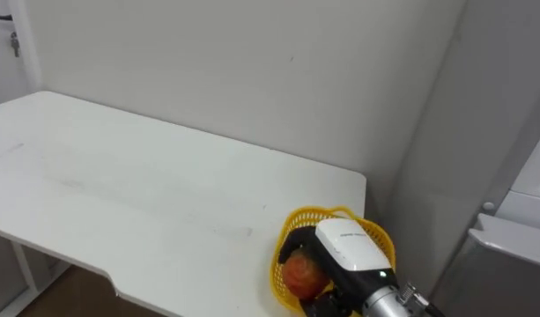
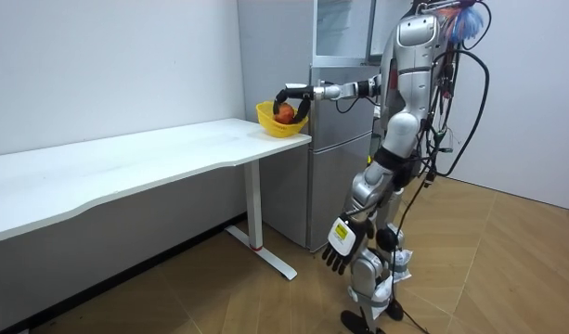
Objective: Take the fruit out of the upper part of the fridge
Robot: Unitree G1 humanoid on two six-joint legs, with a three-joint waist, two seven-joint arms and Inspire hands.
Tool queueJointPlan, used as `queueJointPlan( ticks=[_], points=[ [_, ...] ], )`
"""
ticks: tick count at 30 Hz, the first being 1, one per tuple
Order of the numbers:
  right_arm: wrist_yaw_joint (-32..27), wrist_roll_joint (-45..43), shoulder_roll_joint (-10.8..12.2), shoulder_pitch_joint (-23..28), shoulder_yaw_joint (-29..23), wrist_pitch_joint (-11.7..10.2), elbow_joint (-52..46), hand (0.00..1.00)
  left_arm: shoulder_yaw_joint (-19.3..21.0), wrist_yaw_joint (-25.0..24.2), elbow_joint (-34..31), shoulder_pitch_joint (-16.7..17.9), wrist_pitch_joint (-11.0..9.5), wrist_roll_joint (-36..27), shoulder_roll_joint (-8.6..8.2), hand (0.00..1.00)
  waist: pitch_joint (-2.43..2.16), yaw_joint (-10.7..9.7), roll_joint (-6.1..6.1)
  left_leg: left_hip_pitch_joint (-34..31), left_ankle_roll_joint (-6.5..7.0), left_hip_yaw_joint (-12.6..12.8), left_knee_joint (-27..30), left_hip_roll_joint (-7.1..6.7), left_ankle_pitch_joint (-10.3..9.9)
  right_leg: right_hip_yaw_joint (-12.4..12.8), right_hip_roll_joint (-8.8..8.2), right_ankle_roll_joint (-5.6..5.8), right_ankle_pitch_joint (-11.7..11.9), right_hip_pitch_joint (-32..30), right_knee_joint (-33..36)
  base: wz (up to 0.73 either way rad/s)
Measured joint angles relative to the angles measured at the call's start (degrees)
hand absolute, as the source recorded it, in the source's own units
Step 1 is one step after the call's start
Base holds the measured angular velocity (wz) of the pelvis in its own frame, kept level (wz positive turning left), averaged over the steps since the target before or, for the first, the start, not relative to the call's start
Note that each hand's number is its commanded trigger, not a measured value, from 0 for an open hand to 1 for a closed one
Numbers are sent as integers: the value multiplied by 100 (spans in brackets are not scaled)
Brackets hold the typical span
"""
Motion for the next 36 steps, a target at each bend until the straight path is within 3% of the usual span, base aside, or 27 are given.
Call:
queueJointPlan(
  ticks=[8,16,36],
  points=[
    [47,-97,-1,0,58,94,8,0,-1,-2,-70,0,32,8,-1,0,-36,-2,76,3,1,0,0,0,2,-2,0,0,0,0,7,0],
    [47,-117,4,0,58,93,8,0,2,18,-69,35,32,123,-1,0,-72,-2,51,12,1,2,-4,0,9,4,-1,0,0,2,12,0],
    [100,14,45,-9,31,88,-12,0,-2,48,-69,29,30,119,-9,0,-43,-22,26,15,4,2,-3,-2,10,48,-2,0,0,7,15,0]
  ],
)
